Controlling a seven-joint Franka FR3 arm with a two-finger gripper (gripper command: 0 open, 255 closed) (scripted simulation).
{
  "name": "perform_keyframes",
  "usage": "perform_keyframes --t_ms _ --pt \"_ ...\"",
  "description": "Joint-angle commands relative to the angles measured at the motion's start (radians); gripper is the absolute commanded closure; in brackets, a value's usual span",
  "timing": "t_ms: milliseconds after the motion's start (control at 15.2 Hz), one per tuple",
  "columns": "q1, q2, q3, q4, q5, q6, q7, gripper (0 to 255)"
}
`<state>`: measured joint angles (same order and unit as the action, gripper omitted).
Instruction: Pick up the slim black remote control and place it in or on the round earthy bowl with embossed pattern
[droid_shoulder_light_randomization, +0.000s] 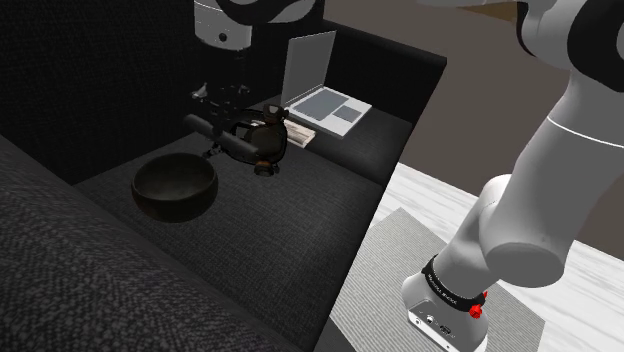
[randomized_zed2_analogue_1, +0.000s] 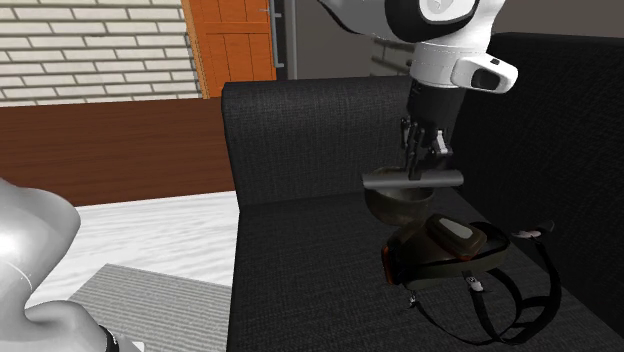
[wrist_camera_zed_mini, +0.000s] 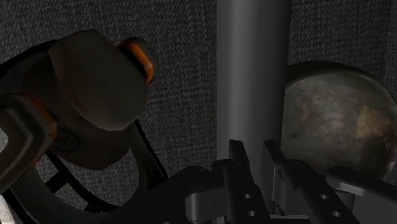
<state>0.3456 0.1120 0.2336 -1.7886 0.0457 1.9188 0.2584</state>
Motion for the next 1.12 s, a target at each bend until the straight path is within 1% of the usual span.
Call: perform_keyframes --t_ms 0,330,1056 --pt "0.028 0.032 0.02 0.038 -0.012 -0.004 0.053 255" --pt "0.099 0.141 0.056 0.169 -0.052 -0.024 0.165 255" --pt "0.1 0.17 0.052 0.059 -0.061 0.113 0.165 255"
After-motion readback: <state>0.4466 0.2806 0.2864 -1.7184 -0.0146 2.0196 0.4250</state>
